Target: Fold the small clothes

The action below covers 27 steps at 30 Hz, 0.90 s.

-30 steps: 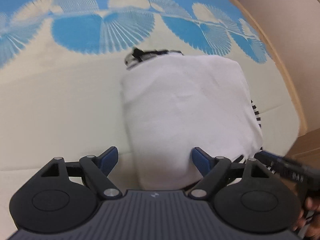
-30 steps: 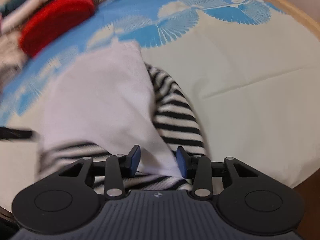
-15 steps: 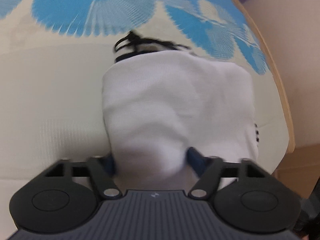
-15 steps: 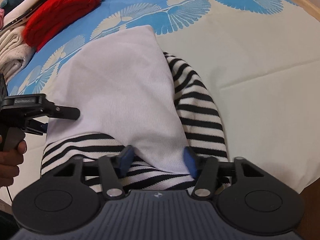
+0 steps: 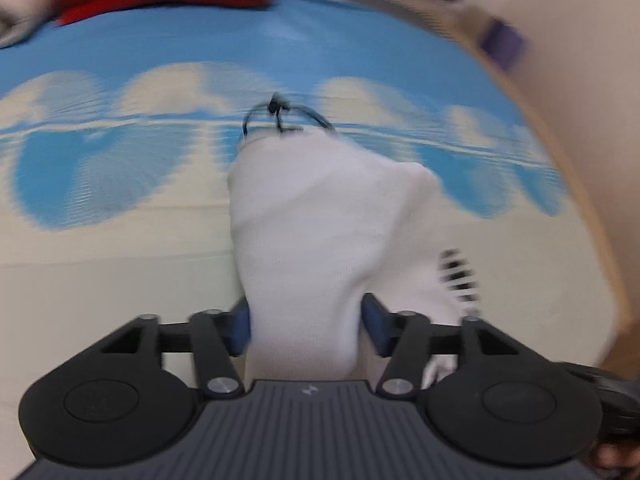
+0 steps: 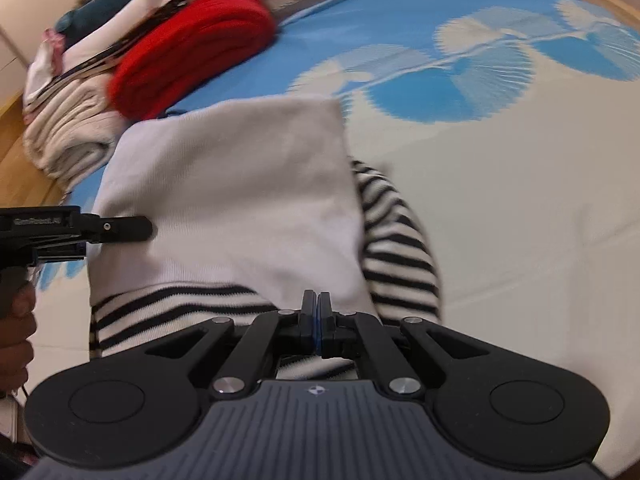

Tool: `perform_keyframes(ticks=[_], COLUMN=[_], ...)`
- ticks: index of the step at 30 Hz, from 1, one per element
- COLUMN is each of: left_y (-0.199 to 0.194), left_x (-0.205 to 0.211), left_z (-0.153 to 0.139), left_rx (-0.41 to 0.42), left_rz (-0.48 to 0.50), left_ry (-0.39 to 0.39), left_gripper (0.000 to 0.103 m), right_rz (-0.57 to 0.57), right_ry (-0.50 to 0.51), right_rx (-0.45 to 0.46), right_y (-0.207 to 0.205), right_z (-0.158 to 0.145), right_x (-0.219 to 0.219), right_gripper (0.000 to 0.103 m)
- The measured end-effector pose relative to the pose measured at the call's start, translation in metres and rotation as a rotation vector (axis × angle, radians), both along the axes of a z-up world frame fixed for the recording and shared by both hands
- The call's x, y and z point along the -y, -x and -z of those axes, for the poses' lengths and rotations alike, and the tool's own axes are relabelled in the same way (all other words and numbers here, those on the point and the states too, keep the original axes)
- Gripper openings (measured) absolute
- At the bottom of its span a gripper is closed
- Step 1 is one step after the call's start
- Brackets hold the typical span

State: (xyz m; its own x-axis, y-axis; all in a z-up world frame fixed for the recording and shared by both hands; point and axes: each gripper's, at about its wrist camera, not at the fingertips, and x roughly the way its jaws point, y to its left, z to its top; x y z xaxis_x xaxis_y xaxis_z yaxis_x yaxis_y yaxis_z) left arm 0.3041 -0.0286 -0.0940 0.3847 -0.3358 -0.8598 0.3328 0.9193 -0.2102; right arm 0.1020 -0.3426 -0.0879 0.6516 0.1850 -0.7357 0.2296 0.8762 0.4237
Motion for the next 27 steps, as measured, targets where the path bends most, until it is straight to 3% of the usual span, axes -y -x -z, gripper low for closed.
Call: perform_keyframes(ticks=[1,3,4,6,7,9,12,15,16,17,19,24,27], left_y=[-0.001,0.002,0.007,0.023,0.032,0.046,0.075,0.096,0.096,0.093,0.089,0.073,0.070], left_x=[-0.011,-0.027,-0.034,-0.040,-0.041,-0.041,-0.043,-0.053,-0.053,-0.051,-0.048,-0.036,-0.026], left_z=[-0.001,-0.008,-0.013,-0.023,-0.028,-0.037,-0.049,-0.044,-0.037,-0.031,-0.029,-0.015,-0.012], left_rx=[0.018,0.035,0.041,0.062,0.056,0.028,0.054,0.090,0.064,0.026,0.026,-0.042,-0.046], left_rz=[-0.024,-0.049,-0.053,-0.054,-0.046,-0.038,-0.034,-0.084,-0.087,-0.091,-0.098,-0.059,-0.024], left_ry=[-0.040,-0.039,-0.026,-0.040,-0.055,-0.097,-0.129,-0.099,-0.103,-0.119,-0.097,-0.042,-0.031], left_gripper=[0.068,0.068,0.068,0.068,0.068,0.068,0.068,0.067,0.066,0.063,0.063,0.063,0.063], right_rz=[-0.002,-0.006,-0.020,-0.031,-0.034,-0.035,-0.052,-0.121,-0.156,-0.191,-0.224,-0.157,-0.183], right_ry=[-0.003,-0.003,-0.013,-0.021,-0.011,0.011,0.034,0.035,0.042,0.053,0.079,-0.047,-0.010], right_rx=[0.012,0.039,0.053,0.054,0.044,0.025,-0.004,-0.025,-0.035,-0.041,-0.055,-0.010,0.004], right_y=[-0.002,-0.006,-0.008,-0.012,-0.016,-0.026,-0.048,-0.069,-0.074,-0.078,-0.081,-0.068,-0.056], right_z=[-0.002,-0.008,-0.010,-0.012,-0.011,-0.009,-0.003,0.007,0.011,0.014,0.016,-0.023,-0.040], right_x=[-0.006,-0.013,-0.016,-0.021,-0.023,-0.026,-0.028,-0.036,-0.040,-0.043,-0.044,-0.007,0.002], right_gripper=[0.003,0.005,0.018,0.054,0.056,0.055,0.055,0.054,0.048,0.028,0.003,0.002,0.002])
